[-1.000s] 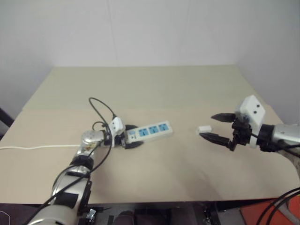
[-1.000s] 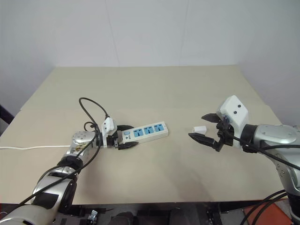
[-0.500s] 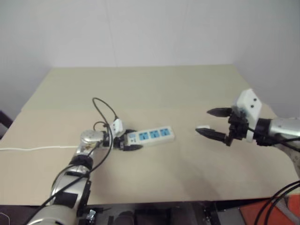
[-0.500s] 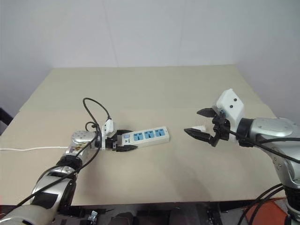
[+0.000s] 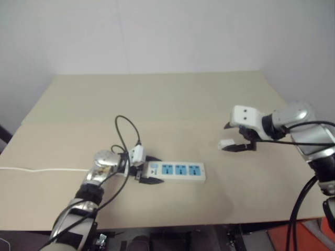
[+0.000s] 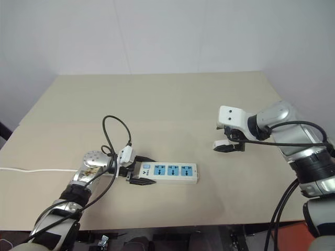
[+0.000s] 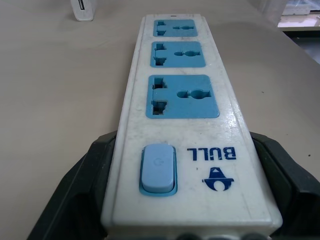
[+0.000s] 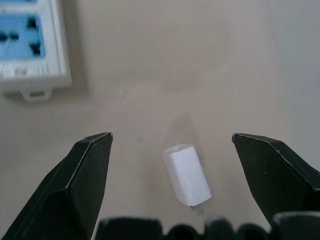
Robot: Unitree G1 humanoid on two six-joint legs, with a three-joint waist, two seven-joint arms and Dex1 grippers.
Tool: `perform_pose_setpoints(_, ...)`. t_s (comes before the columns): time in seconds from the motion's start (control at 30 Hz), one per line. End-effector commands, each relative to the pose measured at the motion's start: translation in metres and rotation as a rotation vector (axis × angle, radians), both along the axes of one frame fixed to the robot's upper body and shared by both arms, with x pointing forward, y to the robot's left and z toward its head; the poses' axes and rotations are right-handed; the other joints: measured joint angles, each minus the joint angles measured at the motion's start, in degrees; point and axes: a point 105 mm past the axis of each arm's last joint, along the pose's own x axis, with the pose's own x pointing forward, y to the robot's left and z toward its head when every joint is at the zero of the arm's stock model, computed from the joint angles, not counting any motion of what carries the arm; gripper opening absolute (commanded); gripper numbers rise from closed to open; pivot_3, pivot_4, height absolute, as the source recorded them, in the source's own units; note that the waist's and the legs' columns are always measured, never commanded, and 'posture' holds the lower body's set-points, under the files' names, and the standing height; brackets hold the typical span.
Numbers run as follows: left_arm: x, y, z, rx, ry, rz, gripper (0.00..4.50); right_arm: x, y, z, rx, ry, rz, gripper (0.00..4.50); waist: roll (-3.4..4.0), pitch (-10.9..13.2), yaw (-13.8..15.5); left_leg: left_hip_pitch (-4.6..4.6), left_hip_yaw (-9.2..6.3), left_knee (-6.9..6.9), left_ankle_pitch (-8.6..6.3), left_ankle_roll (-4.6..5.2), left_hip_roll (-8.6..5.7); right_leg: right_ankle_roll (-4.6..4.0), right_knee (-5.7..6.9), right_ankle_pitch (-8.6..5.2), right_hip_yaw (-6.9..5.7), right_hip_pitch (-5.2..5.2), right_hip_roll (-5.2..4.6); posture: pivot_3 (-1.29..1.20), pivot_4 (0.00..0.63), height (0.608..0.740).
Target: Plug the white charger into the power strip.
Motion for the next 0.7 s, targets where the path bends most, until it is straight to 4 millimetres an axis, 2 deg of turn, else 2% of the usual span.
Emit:
perform_pose_setpoints(0.03,-0.007,-0.003,-0.008,0.036,0.024,0.001,3.32,0.007,-0.002,0.003,-0.136,0.004,0.062,4.5,0.0,0.0,0.09,0.0,-0.01,0.0,0.0,0.0,0.0,0.0,0.02,0.0,-0.01,0.0,-0.01,0.0,0.15,0.74)
perform_pose_setpoints(0.1,-0.007,-0.005,-0.008,0.035,0.026,0.017,3.32,0.01,-0.001,-0.001,-0.197,0.018,0.102,4.5,0.01,-0.01,0.11,0.0,0.0,0.0,0.0,0.0,0.0,0.0,0.03,0.0,-0.01,0.0,-0.01,0.0,0.15,0.74)
perform_pose_setpoints(0.3,-0.012,-0.008,-0.01,0.029,0.036,0.029,3.32,0.036,0.004,-0.014,-0.271,0.038,0.082,4.5,0.03,-0.02,0.07,0.06,0.03,0.0,0.02,-0.03,-0.02,-0.02,0.03,0.01,0.02,0.0,-0.02,0.0,0.15,0.74)
perform_pose_setpoints(0.5,-0.016,-0.005,-0.009,0.033,0.04,0.036,3.32,0.046,0.005,-0.028,-0.324,0.059,0.074,4.5,0.05,-0.03,-0.09,0.03,0.02,-0.01,0.02,-0.04,-0.03,-0.03,0.07,0.02,0.02,-0.02,-0.04,0.0,0.15,0.74)
perform_pose_setpoints(0.7,-0.019,-0.003,-0.009,0.039,0.036,0.043,3.32,0.049,0.004,-0.042,-0.353,0.078,0.077,4.5,0.06,-0.03,-0.24,0.03,0.01,-0.07,0.02,-0.04,-0.03,-0.03,0.07,0.02,0.02,-0.07,-0.03,0.0,0.15,0.74)
